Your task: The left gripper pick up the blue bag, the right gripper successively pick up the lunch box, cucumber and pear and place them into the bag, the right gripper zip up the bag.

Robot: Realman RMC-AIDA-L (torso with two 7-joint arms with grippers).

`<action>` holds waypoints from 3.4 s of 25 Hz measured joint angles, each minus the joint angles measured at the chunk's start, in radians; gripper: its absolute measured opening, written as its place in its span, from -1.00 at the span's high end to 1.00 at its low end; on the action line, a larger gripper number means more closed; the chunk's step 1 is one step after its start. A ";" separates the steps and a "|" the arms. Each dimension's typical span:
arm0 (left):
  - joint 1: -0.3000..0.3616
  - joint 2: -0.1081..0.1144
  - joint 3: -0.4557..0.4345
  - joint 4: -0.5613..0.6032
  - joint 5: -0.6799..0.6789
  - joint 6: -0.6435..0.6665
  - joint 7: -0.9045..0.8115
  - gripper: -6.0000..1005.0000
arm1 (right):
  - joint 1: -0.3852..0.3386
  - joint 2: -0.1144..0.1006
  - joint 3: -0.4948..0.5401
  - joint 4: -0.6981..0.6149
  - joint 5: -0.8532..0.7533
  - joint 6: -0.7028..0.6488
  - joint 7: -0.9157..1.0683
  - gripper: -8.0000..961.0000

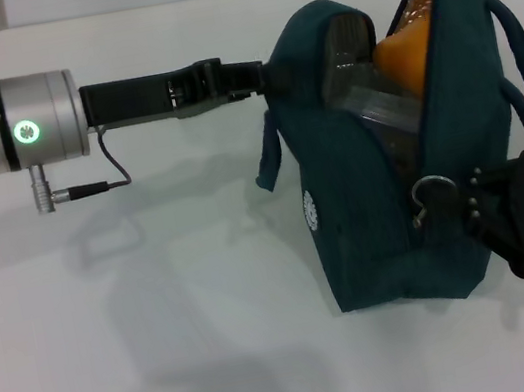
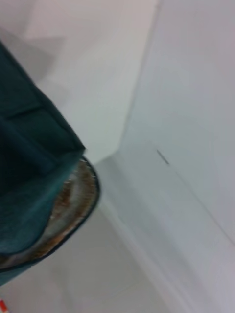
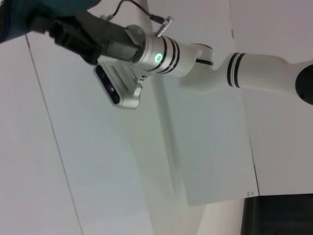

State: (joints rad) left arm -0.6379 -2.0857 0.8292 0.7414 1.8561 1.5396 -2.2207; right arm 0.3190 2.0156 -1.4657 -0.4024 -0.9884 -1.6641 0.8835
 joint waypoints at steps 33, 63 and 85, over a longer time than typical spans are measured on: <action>0.289 0.001 0.013 -0.304 -0.276 0.233 1.016 -0.76 | 0.085 0.001 0.029 -0.032 0.158 0.034 -0.129 0.97; 0.091 -0.014 0.023 -0.666 -0.395 0.072 1.247 -0.75 | 0.202 0.012 0.012 -0.018 0.183 0.134 -0.129 0.96; 0.061 -0.015 0.024 -0.659 -0.387 0.046 1.227 0.18 | 0.212 0.012 0.012 -0.017 0.184 0.148 -0.129 0.96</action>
State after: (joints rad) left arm -0.5768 -2.1006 0.8535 0.0828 1.4689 1.5860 -0.9936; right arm 0.5313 2.0279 -1.4542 -0.4194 -0.8041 -1.5159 0.7546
